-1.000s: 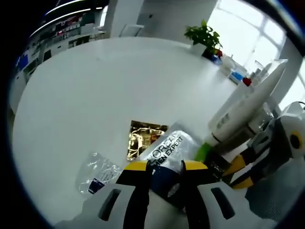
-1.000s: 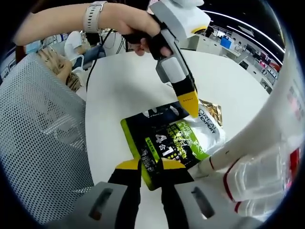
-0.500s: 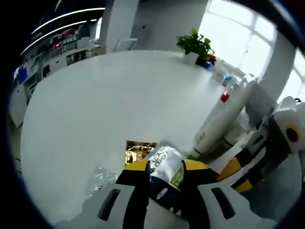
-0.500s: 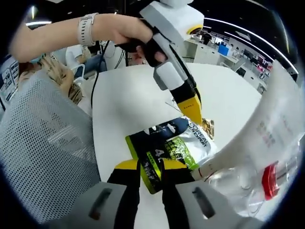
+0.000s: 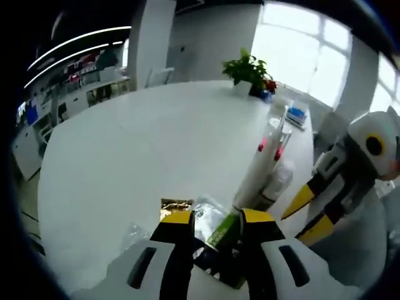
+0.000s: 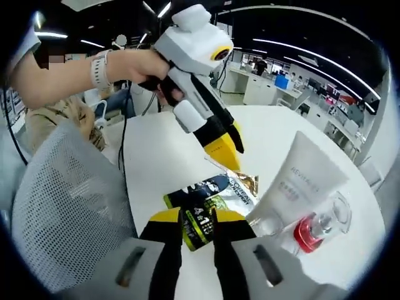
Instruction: Arrange the skincare products in the storage area until every visible bottle or jar stands upright without overlapping.
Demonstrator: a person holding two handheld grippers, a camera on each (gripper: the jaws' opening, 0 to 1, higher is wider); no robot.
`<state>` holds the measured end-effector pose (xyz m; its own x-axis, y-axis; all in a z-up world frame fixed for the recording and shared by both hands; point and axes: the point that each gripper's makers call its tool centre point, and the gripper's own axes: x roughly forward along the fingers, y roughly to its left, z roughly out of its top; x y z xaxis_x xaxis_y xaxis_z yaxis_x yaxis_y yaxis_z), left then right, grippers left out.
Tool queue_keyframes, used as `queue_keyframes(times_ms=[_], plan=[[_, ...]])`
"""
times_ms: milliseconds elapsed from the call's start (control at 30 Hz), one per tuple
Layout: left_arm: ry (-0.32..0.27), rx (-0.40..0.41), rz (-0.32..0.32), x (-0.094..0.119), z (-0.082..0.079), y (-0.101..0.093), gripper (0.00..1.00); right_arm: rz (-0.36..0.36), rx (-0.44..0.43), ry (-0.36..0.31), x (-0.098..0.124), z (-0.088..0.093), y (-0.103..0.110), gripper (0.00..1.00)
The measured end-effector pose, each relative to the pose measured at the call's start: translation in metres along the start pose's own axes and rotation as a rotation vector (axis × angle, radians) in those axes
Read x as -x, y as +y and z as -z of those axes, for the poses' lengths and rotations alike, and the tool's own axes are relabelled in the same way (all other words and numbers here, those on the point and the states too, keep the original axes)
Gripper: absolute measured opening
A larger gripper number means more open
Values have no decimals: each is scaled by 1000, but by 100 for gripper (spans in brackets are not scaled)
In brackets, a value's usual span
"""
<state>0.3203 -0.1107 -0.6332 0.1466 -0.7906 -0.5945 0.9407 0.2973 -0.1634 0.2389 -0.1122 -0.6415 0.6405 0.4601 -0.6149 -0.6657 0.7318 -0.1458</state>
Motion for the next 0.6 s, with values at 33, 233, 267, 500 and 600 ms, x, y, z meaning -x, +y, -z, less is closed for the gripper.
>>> queue_keyframes(times_ms=[33,233,267,500,600], plan=[[-3,-2,0,3,-1,-5,25,15,-11,-23,4,-5,-3,20],[-31,-20,-14,18,-6,-19,29,79,-24,-62,26,-14,-17,25],[-35,-21,-13,20,-6,-21,29,90,-27,-67,29,-14,-19,26],[-52,-57,-37,33,-10,-21,36,170,-73,-104,56,-16,-35,33],[-73,-59,-42,40,-11,-29,42,195,-96,-110,66,-14,-40,39]])
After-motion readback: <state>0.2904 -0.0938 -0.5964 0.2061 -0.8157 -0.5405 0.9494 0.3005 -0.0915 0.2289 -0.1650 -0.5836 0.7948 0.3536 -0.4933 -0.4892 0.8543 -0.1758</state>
